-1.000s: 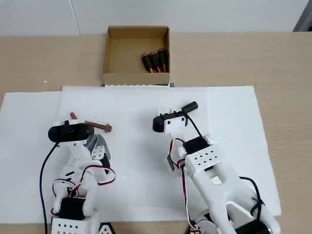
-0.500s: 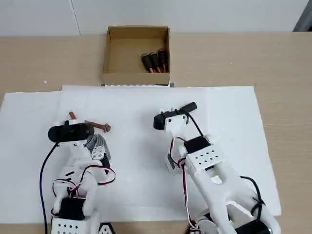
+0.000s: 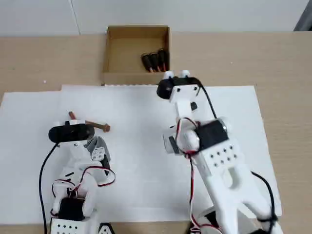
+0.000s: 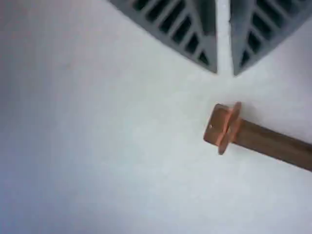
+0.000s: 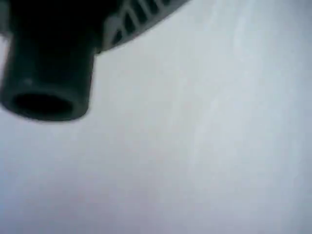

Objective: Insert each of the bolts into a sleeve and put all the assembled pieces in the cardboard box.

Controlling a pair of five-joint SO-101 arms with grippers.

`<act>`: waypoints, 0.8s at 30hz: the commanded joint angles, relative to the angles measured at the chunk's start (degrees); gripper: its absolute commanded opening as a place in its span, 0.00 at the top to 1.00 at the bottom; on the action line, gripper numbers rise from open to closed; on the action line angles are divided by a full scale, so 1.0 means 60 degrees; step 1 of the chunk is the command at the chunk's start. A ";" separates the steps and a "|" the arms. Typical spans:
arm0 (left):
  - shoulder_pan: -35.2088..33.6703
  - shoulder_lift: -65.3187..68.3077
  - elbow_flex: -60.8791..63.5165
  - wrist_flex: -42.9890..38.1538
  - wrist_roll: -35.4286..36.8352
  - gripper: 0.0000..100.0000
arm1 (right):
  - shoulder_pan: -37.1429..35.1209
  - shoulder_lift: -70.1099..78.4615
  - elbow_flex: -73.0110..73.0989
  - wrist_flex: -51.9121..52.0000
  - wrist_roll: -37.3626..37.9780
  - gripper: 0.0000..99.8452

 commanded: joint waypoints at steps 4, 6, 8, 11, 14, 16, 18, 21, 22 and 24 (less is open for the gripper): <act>-0.0015 -0.0029 -0.1546 0.0440 -0.1055 0.99 | 0.0037 -0.1604 -0.0527 0.0652 0.0117 1.00; -0.0015 -0.0029 -0.1956 0.0850 -0.1363 0.99 | 0.0081 -0.1853 -0.0513 0.0872 0.0073 1.00; -0.0029 -0.0029 -0.2381 0.1436 -0.1685 0.99 | 0.0330 -0.2088 -0.0513 0.0916 0.0059 1.00; -0.0029 -0.0029 -0.3143 0.2125 -0.2125 0.99 | 0.0857 -0.2396 -0.0513 0.0916 0.0059 1.00; -0.0029 0.0220 -0.3993 0.2520 -0.2330 0.99 | 0.1282 -0.2864 -0.0513 0.0916 0.0059 1.00; -0.0029 0.0908 -0.4696 0.2711 -0.2344 0.99 | 0.1443 -0.3216 -0.0498 0.0916 0.0059 1.00; -0.0029 0.1802 -0.5429 0.2813 -0.2344 0.99 | 0.1546 -0.3480 -0.0440 0.0916 0.0059 1.00; -0.0029 0.3590 -0.6835 0.2842 -0.2344 0.99 | 0.1766 -0.3963 -0.0029 0.0886 0.0059 1.00; -0.0029 0.4161 -0.7304 0.2842 -0.2344 0.99 | 0.1853 -0.4168 0.0190 0.0828 0.0059 1.00; -0.0029 0.5260 -0.8227 0.2974 -0.2374 0.99 | 0.2015 -0.4593 0.0615 0.0799 0.0059 1.00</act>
